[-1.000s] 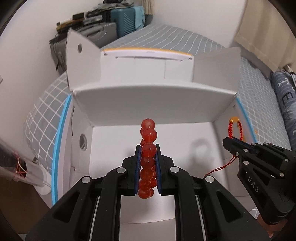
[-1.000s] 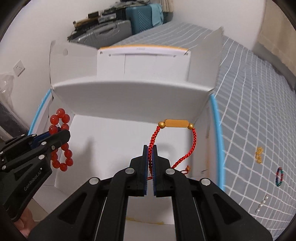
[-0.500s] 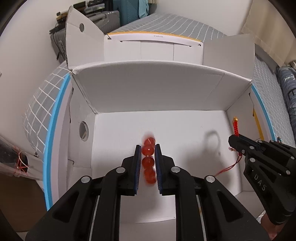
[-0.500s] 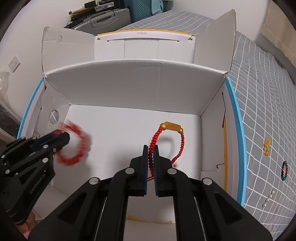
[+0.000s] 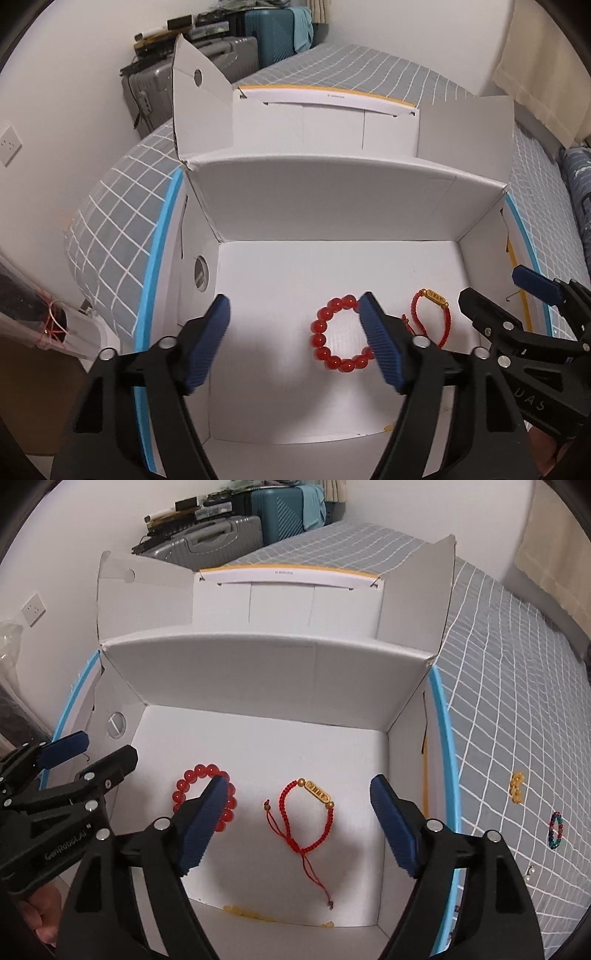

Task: Organize jewelry
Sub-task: 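Open both tools to drop the bracelets into the box, then move both tools back from the box toward the remaining bracelets, then grasp wooden bead bracelet with left tool while right tool grasps red string bracelet, then lift and carry both held bracelets into the white box, then open both tools to release the bracelets into the box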

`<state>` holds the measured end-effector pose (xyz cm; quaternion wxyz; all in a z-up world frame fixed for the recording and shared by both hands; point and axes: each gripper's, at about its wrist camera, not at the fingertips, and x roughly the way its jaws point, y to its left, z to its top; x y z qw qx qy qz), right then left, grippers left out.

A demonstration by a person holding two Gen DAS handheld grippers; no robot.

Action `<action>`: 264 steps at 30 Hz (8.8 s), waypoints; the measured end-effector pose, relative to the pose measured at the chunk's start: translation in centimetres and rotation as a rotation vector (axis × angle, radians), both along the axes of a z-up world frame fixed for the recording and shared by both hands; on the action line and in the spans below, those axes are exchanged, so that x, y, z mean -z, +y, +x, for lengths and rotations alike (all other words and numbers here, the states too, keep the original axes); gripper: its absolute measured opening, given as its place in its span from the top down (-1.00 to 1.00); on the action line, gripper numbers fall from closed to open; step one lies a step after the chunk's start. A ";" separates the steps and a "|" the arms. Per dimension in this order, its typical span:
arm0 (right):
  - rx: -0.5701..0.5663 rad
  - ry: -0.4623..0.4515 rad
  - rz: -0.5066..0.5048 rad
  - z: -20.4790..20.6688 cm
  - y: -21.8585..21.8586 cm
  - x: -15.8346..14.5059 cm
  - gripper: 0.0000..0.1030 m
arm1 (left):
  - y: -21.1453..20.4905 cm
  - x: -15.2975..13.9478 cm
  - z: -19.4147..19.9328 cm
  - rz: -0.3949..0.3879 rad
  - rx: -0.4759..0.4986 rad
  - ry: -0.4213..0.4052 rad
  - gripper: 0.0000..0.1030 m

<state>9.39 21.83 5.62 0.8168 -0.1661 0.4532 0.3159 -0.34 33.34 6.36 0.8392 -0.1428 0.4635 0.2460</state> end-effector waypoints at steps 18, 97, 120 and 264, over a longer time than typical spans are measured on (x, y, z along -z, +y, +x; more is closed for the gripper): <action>0.040 -0.147 0.020 -0.6 -3.4 -3.1 -0.85 | -2.3 -2.6 -1.2 0.106 -0.004 -0.062 -0.89; 0.546 0.019 -0.017 -3.2 -44.9 8.4 -0.85 | -34.6 10.6 9.5 -0.037 0.593 -0.028 -0.89; 0.533 0.083 -0.037 -3.2 -44.1 11.4 -0.58 | -34.5 13.1 9.8 -0.051 0.578 0.001 0.04; 0.050 0.026 0.016 -1.2 -2.4 1.4 -0.14 | -2.4 2.9 -0.9 -0.052 0.032 0.015 0.14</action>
